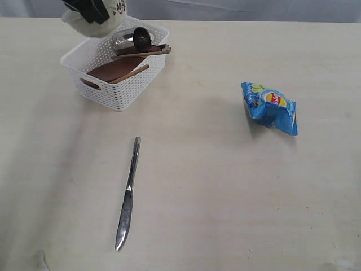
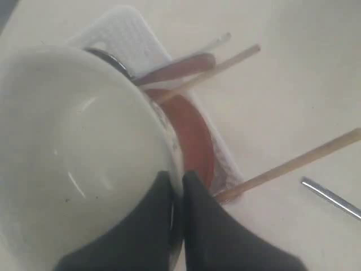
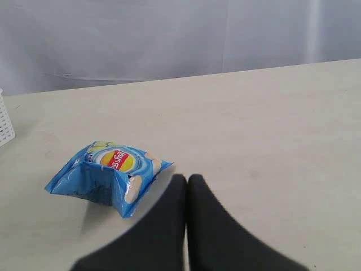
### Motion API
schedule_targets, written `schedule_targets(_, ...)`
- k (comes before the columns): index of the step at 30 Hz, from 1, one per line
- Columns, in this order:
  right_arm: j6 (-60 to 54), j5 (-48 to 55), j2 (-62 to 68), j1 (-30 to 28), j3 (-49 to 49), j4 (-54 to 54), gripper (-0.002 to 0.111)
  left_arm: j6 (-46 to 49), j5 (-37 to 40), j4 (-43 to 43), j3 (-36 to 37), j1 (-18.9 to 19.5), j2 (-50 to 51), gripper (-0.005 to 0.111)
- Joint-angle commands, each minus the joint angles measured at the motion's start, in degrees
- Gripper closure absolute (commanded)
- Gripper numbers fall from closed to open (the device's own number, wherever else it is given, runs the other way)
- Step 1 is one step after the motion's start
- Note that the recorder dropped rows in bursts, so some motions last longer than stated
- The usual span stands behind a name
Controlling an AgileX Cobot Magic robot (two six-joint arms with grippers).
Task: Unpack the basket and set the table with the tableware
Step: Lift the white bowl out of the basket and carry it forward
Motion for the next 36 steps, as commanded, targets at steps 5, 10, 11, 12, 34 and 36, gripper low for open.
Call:
schedule_targets(5, -0.15, -0.37, -0.17, 0.23, 0.16, -0.14, 0.108, -2.52, 4.98, -0.14, -0.34, -0.29, -13.70, 0.107)
schedule_targets(10, -0.15, -0.37, -0.17, 0.23, 0.16, -0.14, 0.108, -3.15, 5.46, 0.32, -0.34, -2.03, -20.38, 0.107)
schedule_targets(11, -0.15, -0.37, -0.17, 0.23, 0.16, -0.14, 0.108, -3.15, 5.65, 0.32, -0.34, -2.65, -21.41, 0.107)
schedule_targets(12, -0.15, -0.37, -0.17, 0.23, 0.16, -0.14, 0.108, -3.37, 6.12, 0.32, -0.34, -3.69, -22.25, 0.107)
schedule_targets(34, -0.15, -0.37, -0.17, 0.23, 0.16, -0.14, 0.108, -22.90, 2.22, 20.31, 18.50, -45.07, -22.27, 0.107)
schedule_targets(36, -0.15, -0.37, -0.17, 0.23, 0.16, -0.14, 0.108, -23.28, -1.04, 20.22, 21.20, -47.19, -20.53, 0.107)
